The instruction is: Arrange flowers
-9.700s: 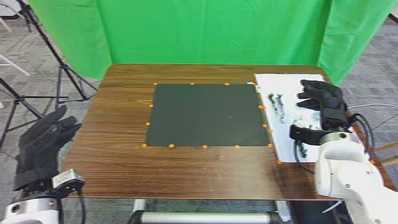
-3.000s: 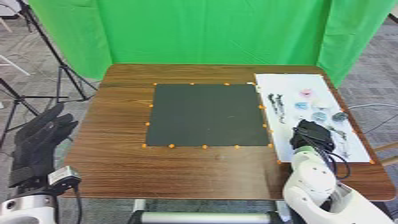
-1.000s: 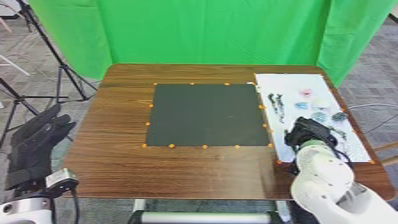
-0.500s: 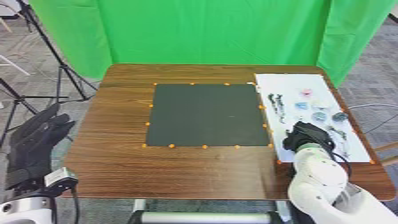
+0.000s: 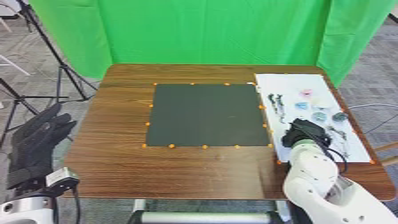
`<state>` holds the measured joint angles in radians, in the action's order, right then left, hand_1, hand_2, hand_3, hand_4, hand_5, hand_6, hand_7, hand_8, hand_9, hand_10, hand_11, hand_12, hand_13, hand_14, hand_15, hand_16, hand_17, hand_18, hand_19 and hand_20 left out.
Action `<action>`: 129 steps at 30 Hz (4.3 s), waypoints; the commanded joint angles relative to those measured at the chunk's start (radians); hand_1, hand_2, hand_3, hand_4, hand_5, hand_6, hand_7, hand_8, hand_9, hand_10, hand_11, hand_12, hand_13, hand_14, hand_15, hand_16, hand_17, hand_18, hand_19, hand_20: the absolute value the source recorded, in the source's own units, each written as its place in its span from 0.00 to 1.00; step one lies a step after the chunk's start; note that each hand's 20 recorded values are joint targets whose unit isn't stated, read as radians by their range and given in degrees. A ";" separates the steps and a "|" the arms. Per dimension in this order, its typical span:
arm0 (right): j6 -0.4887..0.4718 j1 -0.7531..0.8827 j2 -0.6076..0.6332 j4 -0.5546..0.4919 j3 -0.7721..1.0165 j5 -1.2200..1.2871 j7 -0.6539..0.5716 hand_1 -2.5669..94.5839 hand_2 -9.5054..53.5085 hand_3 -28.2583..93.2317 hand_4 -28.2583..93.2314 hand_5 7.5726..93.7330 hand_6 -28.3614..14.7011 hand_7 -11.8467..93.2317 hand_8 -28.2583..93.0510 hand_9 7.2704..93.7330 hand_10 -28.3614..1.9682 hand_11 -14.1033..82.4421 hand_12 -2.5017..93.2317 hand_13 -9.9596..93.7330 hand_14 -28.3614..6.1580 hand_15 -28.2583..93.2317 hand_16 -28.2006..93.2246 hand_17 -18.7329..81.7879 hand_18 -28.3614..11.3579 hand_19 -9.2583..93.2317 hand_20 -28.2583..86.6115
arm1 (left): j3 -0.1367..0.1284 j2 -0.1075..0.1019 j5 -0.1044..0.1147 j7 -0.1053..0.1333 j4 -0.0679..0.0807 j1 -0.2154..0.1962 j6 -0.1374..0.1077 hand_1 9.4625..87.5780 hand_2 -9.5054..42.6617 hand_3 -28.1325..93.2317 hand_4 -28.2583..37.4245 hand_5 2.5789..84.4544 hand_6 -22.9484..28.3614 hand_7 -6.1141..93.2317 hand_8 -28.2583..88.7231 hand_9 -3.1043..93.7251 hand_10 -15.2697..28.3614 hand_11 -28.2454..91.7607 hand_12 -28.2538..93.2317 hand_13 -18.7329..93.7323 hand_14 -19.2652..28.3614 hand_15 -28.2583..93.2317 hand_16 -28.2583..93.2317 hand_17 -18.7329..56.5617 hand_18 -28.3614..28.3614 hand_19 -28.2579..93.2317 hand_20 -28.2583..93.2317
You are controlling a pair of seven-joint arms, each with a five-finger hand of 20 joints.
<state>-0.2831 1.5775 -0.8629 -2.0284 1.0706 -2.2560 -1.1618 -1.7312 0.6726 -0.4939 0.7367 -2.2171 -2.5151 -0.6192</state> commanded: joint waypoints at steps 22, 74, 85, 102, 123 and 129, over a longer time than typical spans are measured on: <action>0.132 0.061 0.001 0.139 -0.071 -0.007 0.043 0.63 0.00 0.83 0.04 0.94 0.49 0.29 0.43 1.00 0.71 0.83 0.33 1.00 0.68 0.92 0.40 0.72 0.31 1.00 0.04 | 0.005 0.003 0.003 0.003 -0.004 -0.009 0.009 0.21 0.26 0.91 0.13 0.44 0.61 0.22 0.15 0.41 0.80 0.52 0.29 0.39 0.97 0.74 0.10 0.13 0.89 0.71 0.24; -0.069 -0.003 0.008 -0.054 0.080 0.038 0.024 0.50 0.00 0.82 0.06 0.82 0.40 0.24 0.31 0.97 0.67 0.78 0.35 1.00 0.71 0.89 0.43 0.73 0.32 1.00 0.01 | -0.010 -0.021 0.029 0.037 -0.018 -0.051 -0.018 0.20 0.26 0.91 0.13 0.44 0.61 0.22 0.15 0.41 0.80 0.52 0.29 0.39 0.97 0.74 0.10 0.13 0.89 0.71 0.24; -0.114 -0.005 0.005 -0.030 0.073 0.066 0.002 0.47 0.00 0.82 0.07 0.81 0.36 0.24 0.19 0.96 0.62 0.75 0.34 1.00 0.70 0.86 0.43 0.71 0.26 1.00 0.00 | 0.000 -0.018 0.026 0.031 -0.017 -0.038 -0.015 0.20 0.26 0.91 0.13 0.44 0.61 0.22 0.15 0.41 0.80 0.52 0.29 0.39 0.97 0.74 0.10 0.13 0.89 0.71 0.24; -0.122 -0.047 0.001 0.070 -0.028 0.078 -0.021 0.47 0.00 0.80 0.07 0.82 0.35 0.24 0.19 0.96 0.61 0.74 0.33 1.00 0.69 0.85 0.43 0.70 0.23 0.99 0.00 | 0.003 0.002 0.000 0.001 -0.012 -0.018 0.001 0.20 0.26 0.91 0.13 0.44 0.61 0.22 0.15 0.41 0.80 0.52 0.29 0.39 0.97 0.74 0.10 0.13 0.89 0.71 0.25; -0.185 -0.065 -0.026 0.213 -0.084 0.126 0.006 0.54 0.00 0.79 0.05 0.87 0.44 0.29 0.39 0.99 0.65 0.77 0.32 1.00 0.68 0.88 0.41 0.71 0.25 1.00 0.00 | 0.019 -0.007 -0.014 -0.009 -0.001 0.016 0.016 0.21 0.26 0.91 0.13 0.44 0.61 0.22 0.15 0.41 0.80 0.52 0.29 0.39 0.97 0.74 0.10 0.13 0.89 0.71 0.25; -0.185 -0.058 -0.043 0.215 -0.074 0.129 0.020 0.59 0.01 0.80 0.05 0.90 0.49 0.30 0.41 0.99 0.67 0.78 0.32 1.00 0.68 0.89 0.40 0.71 0.28 1.00 0.00 | 0.016 0.005 -0.018 -0.011 -0.002 0.011 0.015 0.21 0.26 0.91 0.13 0.44 0.61 0.22 0.15 0.41 0.80 0.52 0.29 0.39 0.97 0.74 0.10 0.13 0.89 0.71 0.25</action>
<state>-0.4253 1.4262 -0.8823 -1.9024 1.0334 -2.1809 -1.1517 -1.7129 0.6665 -0.4997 0.7334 -2.2187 -2.4940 -0.6146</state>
